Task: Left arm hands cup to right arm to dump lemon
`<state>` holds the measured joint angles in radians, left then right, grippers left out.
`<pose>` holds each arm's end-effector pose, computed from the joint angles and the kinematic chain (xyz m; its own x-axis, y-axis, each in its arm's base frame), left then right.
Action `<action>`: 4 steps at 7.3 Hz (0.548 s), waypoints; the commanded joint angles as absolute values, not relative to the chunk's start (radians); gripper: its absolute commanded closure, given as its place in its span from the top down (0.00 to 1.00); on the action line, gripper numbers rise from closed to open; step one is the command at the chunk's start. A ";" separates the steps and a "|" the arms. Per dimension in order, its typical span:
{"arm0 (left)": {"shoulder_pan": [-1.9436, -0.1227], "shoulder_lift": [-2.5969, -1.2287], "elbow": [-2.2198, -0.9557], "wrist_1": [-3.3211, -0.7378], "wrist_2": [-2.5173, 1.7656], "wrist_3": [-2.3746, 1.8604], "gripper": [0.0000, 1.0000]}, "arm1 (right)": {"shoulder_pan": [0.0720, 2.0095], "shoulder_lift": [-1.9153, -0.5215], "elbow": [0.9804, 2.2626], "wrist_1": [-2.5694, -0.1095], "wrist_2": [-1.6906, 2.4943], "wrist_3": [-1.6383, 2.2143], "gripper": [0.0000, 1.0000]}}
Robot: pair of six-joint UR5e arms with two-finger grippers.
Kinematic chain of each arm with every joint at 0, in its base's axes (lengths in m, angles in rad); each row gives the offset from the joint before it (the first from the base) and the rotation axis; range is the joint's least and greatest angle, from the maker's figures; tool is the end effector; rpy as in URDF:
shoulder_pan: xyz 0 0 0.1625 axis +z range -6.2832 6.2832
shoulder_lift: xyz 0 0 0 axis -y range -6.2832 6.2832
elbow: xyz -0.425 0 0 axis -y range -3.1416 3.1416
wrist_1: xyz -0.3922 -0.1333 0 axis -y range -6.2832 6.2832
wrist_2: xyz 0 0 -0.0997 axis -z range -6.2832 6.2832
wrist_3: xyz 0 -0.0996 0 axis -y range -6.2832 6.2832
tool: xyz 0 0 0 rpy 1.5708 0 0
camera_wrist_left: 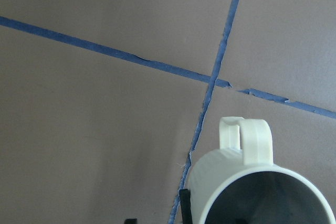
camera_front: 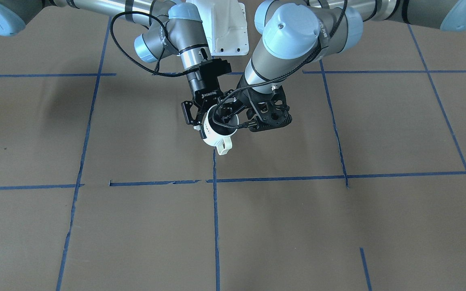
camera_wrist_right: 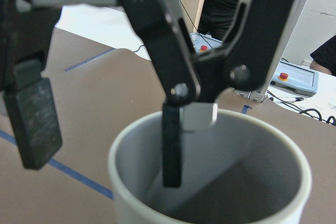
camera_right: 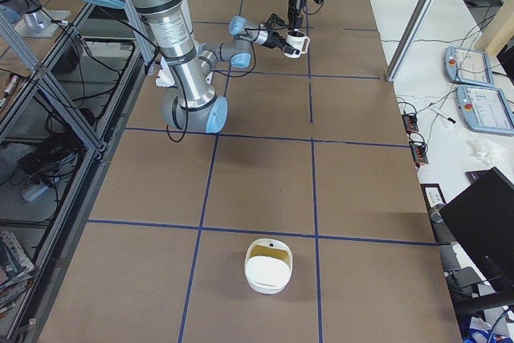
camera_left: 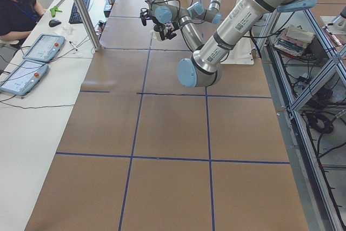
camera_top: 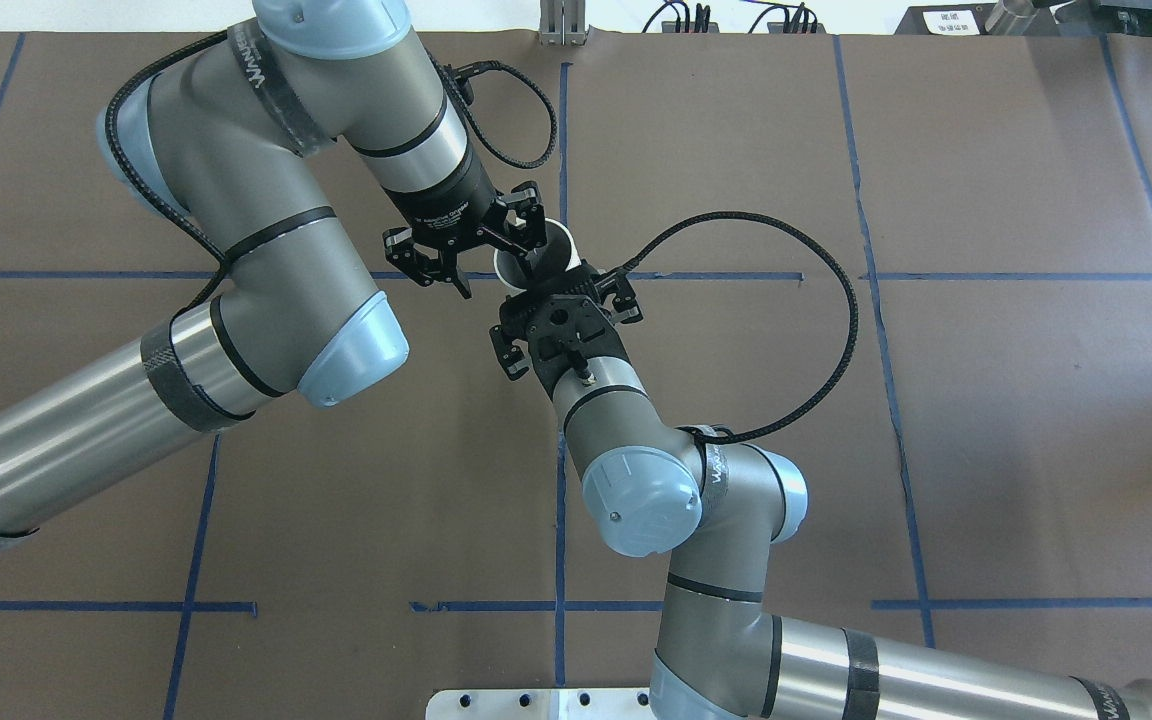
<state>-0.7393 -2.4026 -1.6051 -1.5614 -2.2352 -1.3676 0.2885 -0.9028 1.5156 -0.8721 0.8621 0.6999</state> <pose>0.4635 -0.5199 0.1260 0.5116 -0.2514 -0.8216 0.0847 0.9663 -0.2430 -0.5982 -0.3842 0.1936 0.7849 -0.3728 0.4950 -0.3396 0.4093 0.8468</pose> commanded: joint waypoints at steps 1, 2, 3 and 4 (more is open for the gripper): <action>-0.736 -2.402 -1.605 -1.566 -2.235 -1.368 0.62 | 0.288 -0.900 1.516 -0.873 0.862 0.701 0.41; -0.736 -2.401 -1.605 -1.566 -2.235 -1.368 0.53 | 0.288 -0.900 1.516 -0.877 0.862 0.700 0.41; -0.736 -2.401 -1.605 -1.568 -2.235 -1.370 0.39 | 0.288 -0.900 1.516 -0.880 0.862 0.699 0.41; -0.736 -2.401 -1.605 -1.568 -2.235 -1.370 0.28 | 0.288 -0.900 1.516 -0.881 0.862 0.699 0.41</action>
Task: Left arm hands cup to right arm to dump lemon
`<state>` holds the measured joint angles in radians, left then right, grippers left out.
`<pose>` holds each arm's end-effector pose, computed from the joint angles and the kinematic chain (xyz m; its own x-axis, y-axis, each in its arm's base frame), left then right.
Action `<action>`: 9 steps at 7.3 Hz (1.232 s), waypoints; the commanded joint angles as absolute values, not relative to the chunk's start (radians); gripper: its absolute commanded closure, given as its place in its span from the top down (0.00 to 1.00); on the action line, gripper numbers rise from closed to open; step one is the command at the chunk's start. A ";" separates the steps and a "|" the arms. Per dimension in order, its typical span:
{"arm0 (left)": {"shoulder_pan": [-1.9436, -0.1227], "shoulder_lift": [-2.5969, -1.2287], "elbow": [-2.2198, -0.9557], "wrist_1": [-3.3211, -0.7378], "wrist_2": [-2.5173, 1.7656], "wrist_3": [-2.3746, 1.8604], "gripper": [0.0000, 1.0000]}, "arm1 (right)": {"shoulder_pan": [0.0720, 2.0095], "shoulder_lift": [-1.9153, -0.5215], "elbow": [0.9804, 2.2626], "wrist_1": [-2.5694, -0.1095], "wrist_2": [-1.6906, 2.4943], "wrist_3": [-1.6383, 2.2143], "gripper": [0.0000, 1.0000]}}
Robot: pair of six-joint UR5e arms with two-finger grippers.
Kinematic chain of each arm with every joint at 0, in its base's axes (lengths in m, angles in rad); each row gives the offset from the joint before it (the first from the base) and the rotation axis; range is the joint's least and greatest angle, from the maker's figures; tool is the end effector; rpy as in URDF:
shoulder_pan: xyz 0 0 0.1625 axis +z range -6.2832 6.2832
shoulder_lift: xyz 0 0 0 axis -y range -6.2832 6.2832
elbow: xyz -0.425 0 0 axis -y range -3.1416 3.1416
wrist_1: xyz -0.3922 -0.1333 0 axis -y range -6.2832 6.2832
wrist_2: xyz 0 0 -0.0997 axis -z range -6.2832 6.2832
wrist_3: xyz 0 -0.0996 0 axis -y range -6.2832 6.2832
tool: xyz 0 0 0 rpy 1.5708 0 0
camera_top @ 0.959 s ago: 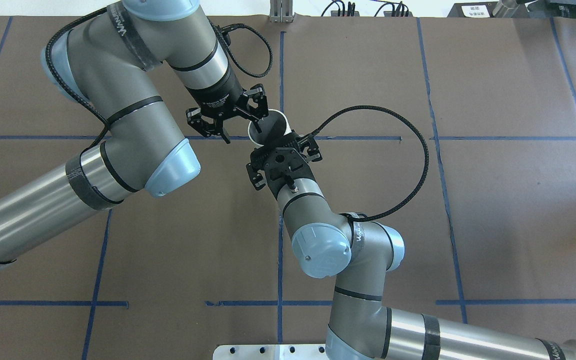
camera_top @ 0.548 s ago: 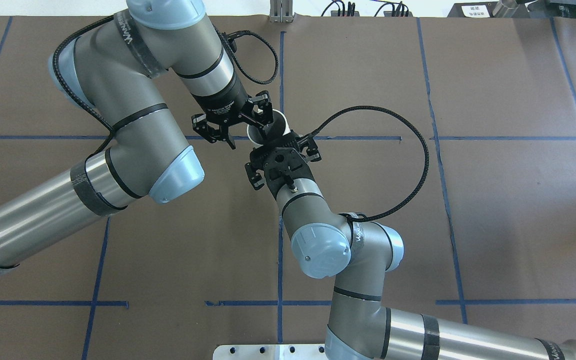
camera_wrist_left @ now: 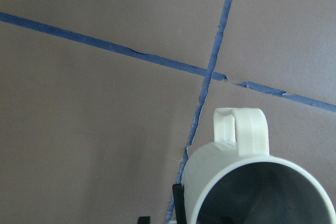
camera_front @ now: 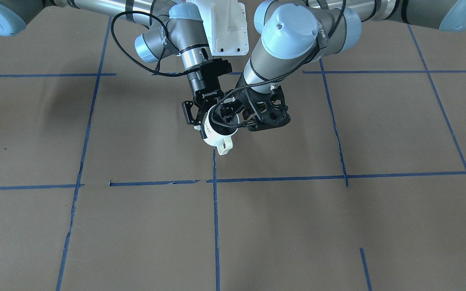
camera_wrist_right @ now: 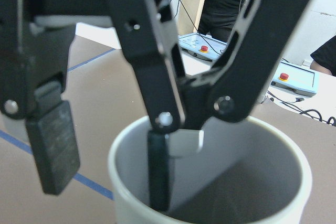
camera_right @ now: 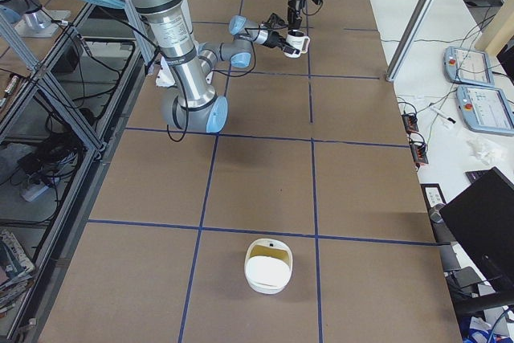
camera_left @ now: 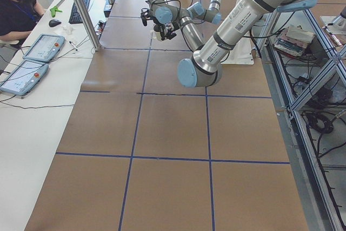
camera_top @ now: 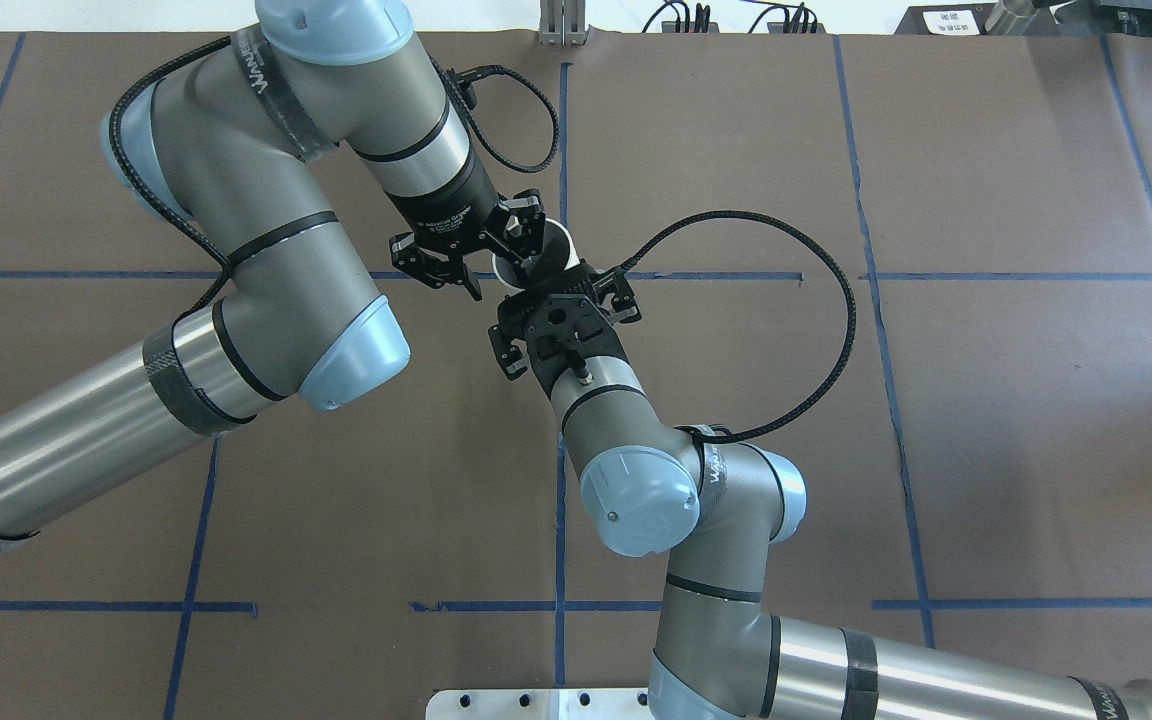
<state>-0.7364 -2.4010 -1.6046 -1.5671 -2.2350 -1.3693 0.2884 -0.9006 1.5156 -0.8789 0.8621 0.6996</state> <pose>0.4650 -0.5186 0.1266 0.5100 -0.2496 -0.8232 0.0822 0.9667 -0.2422 -0.5988 -0.3843 0.1928 0.7871 -0.3724 0.4917 -0.3356 0.4104 0.8479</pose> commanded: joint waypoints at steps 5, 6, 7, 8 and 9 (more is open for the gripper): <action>-0.735 -2.401 -1.605 -1.568 -2.235 -1.370 0.27 | 0.288 -0.899 1.516 -0.884 0.862 0.693 0.42; -0.735 -2.401 -1.605 -1.569 -2.235 -1.371 0.20 | 0.288 -0.899 1.516 -0.884 0.862 0.689 0.43; -0.735 -2.401 -1.605 -1.569 -2.235 -1.376 0.11 | 0.287 -0.900 1.516 -0.884 0.864 0.686 0.43; -0.735 -2.401 -1.605 -1.569 -2.235 -1.376 0.03 | 0.287 -0.900 1.516 -0.884 0.864 0.684 0.48; -0.735 -2.401 -1.605 -1.569 -2.235 -1.373 0.00 | 0.285 -0.907 1.508 -0.885 0.861 0.684 0.76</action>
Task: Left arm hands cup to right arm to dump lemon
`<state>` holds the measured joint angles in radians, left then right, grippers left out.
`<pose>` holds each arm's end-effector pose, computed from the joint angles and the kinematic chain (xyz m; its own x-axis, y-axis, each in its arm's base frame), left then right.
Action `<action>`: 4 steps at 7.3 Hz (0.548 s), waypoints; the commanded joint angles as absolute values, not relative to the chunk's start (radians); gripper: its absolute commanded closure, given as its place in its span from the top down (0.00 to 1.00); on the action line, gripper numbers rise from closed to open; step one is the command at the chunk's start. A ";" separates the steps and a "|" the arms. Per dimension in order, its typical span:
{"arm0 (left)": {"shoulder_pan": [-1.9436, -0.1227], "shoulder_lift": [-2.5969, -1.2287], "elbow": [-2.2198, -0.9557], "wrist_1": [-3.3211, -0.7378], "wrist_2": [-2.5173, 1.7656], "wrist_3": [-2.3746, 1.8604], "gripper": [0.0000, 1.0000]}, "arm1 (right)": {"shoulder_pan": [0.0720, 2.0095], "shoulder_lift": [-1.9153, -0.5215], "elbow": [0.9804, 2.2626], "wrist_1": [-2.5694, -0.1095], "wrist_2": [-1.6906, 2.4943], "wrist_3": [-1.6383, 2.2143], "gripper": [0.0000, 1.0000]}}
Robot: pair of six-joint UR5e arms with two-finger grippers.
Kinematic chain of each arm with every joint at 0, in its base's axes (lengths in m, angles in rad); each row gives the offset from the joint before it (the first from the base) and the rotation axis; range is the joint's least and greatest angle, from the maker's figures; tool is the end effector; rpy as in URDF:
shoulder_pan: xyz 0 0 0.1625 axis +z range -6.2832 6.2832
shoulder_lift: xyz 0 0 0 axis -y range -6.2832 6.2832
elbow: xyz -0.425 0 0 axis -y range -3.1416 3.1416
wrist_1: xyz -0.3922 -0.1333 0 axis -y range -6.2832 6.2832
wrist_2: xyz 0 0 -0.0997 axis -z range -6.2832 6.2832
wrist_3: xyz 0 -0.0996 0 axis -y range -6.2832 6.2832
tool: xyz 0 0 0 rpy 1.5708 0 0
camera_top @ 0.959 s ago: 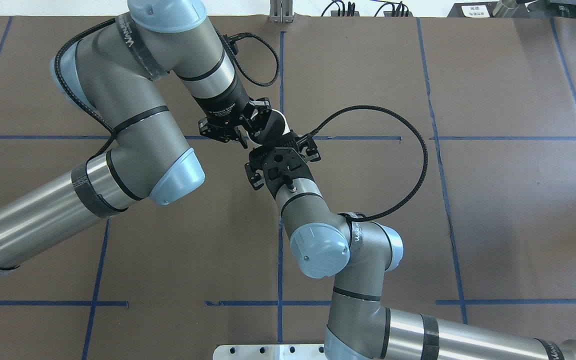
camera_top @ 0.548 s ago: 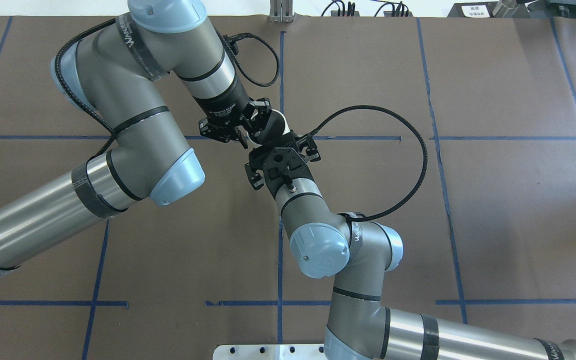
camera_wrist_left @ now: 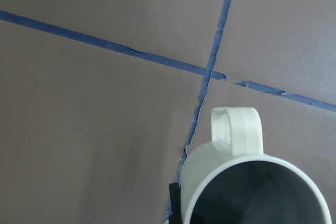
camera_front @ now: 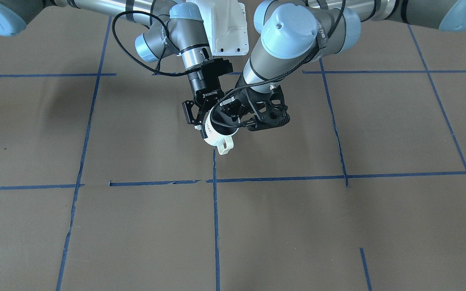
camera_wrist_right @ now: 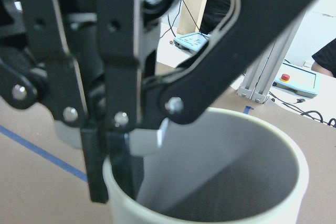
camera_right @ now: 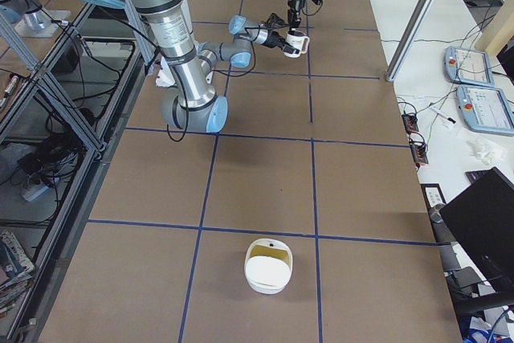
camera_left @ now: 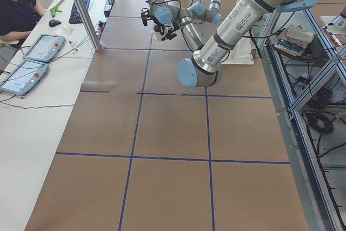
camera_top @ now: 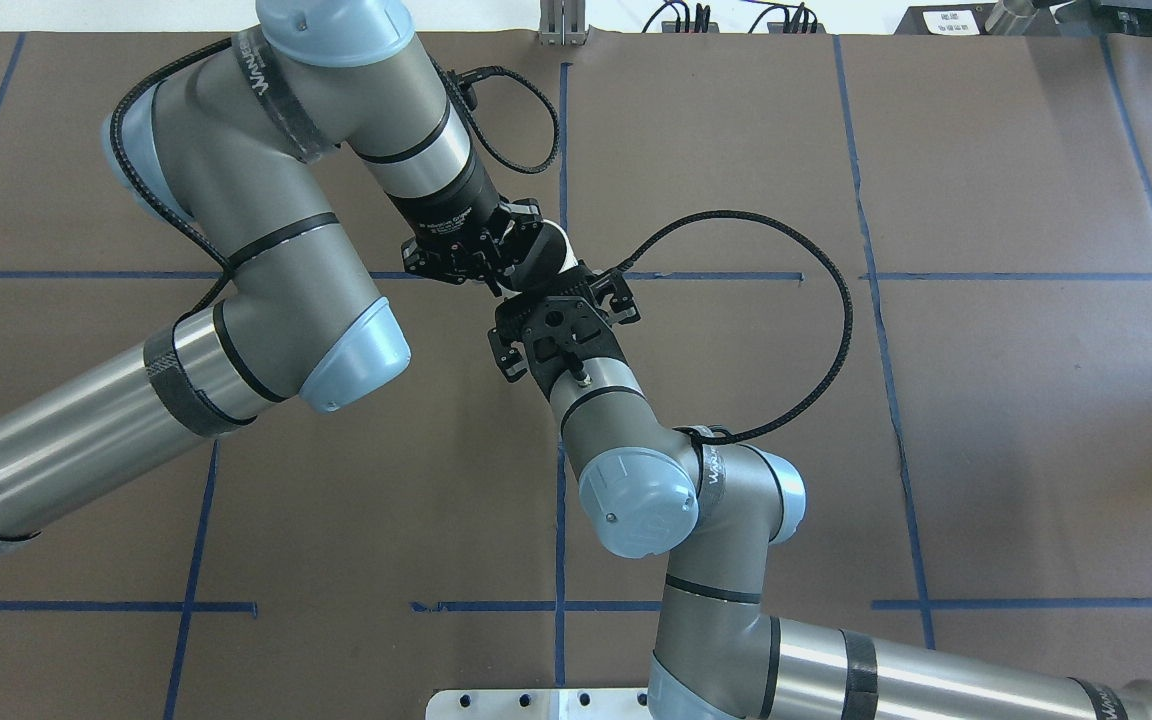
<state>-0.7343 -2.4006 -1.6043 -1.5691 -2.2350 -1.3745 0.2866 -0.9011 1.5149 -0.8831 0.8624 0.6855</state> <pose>0.4662 -0.5177 0.1267 0.5093 -0.2528 -0.8226 0.0826 0.9658 -0.2457 -0.6000 -0.3833 0.1938 0.7934 -0.3790 0.4762 -0.3192 0.4071 0.8558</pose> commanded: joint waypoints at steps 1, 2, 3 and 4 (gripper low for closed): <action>-0.736 -2.401 -1.605 -1.569 -2.235 -1.373 0.00 | 0.276 -0.913 1.509 -0.884 0.832 0.684 0.99; -0.736 -2.398 -1.605 -1.569 -2.235 -1.373 0.00 | 0.272 -0.910 1.508 -0.884 0.821 0.684 1.00; -0.736 -2.399 -1.605 -1.569 -2.235 -1.374 0.00 | 0.270 -0.911 1.508 -0.884 0.819 0.684 1.00; -0.736 -2.399 -1.605 -1.569 -2.235 -1.374 0.00 | 0.270 -0.913 1.508 -0.884 0.819 0.684 1.00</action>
